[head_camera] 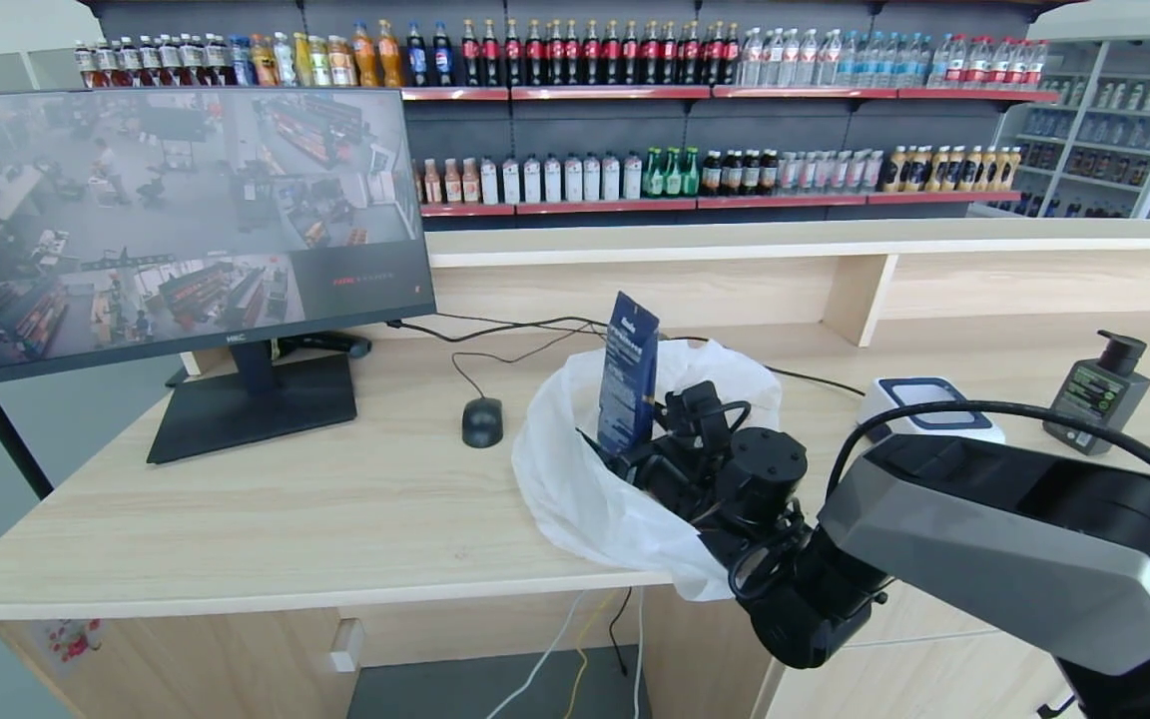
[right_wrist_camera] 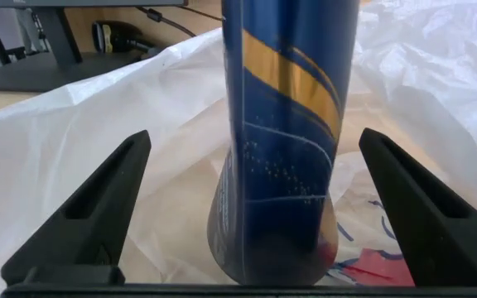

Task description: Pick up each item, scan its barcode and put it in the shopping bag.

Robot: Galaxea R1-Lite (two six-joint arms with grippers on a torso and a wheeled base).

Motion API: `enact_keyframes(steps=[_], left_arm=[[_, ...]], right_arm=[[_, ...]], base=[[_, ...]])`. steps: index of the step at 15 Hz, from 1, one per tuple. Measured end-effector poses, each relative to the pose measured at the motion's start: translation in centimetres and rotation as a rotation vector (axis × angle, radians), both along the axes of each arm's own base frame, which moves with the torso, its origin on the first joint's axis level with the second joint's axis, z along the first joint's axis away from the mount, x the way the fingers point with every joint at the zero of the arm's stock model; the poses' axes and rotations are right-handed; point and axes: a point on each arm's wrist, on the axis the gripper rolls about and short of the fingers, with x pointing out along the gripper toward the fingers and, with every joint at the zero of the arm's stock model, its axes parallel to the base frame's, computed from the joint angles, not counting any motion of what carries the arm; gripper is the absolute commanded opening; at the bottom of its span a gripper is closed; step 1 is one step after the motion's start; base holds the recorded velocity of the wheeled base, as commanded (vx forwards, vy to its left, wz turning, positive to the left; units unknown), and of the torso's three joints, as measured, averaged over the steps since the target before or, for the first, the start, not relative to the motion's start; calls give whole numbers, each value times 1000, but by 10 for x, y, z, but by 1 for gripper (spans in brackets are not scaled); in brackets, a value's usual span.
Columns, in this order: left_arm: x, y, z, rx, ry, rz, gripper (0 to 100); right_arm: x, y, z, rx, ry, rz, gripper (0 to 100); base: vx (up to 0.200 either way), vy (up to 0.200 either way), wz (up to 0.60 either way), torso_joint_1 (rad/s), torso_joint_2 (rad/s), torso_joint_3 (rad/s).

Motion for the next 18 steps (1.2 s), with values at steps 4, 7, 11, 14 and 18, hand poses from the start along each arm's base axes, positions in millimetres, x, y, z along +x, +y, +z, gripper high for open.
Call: enact_keyframes(steps=[4,7,11,14,18], left_arm=[[0,0,0,0,0,1,100],[0,0,0,1,0,1,100],[0,0,0,5,4,0,100],[0,0,-1,5,6,0,100],[0,0,-1,5,6,0,100]], right_arm=[[-1,0,1,4,2,1,100],[-3,-2,8,16,-4,0,100],[-9,-5,27,41,-27,-1,100],[-18,-11,38,43,-27,1,100],[-38,-24,55,42,-21,2,100]], base=[[0,0,0,0,0,0],[0,0,0,0,0,0],[0,0,0,0,0,0],[0,0,0,0,0,0],[0,0,0,0,0,0]])
